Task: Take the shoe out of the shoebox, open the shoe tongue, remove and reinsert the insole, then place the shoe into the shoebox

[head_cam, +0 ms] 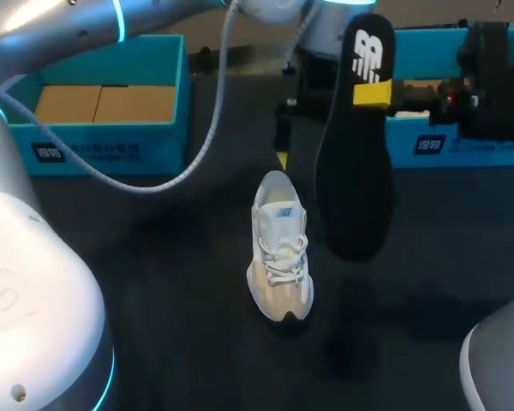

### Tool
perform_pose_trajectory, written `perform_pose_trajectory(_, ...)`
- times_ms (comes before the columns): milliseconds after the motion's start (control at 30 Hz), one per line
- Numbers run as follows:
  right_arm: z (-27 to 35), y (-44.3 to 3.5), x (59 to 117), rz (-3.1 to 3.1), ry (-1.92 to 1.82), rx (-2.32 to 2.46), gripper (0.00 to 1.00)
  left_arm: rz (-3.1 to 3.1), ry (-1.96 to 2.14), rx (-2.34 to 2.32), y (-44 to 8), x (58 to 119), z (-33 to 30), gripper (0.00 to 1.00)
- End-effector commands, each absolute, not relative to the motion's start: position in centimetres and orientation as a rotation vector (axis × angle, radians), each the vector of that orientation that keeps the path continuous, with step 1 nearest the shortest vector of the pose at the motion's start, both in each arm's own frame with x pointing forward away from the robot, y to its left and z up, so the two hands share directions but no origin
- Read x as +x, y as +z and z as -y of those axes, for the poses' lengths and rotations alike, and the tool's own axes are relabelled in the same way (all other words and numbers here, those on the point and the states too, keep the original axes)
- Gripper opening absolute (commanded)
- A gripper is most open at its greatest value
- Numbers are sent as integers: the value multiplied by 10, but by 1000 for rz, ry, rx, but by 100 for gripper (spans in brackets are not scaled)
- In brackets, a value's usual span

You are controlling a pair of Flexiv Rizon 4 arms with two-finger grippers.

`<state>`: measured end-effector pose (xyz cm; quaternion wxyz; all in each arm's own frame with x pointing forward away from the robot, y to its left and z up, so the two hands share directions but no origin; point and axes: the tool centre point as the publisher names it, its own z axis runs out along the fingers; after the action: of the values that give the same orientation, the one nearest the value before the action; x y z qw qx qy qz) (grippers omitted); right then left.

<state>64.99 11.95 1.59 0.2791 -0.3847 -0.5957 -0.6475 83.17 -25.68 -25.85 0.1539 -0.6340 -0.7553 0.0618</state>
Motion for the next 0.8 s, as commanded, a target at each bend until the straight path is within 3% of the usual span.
perform_pose_trajectory(33, -101, 2, 639, 1518, -1788, -1103, 0, 2233, 286, -1859, -240, 829, 241, 100)
perform_pose_trajectory(800, -72, -32, 663, 1358, -1824, -1255, 0, 2362, 675, -2010, -153, 820, 197, 100)
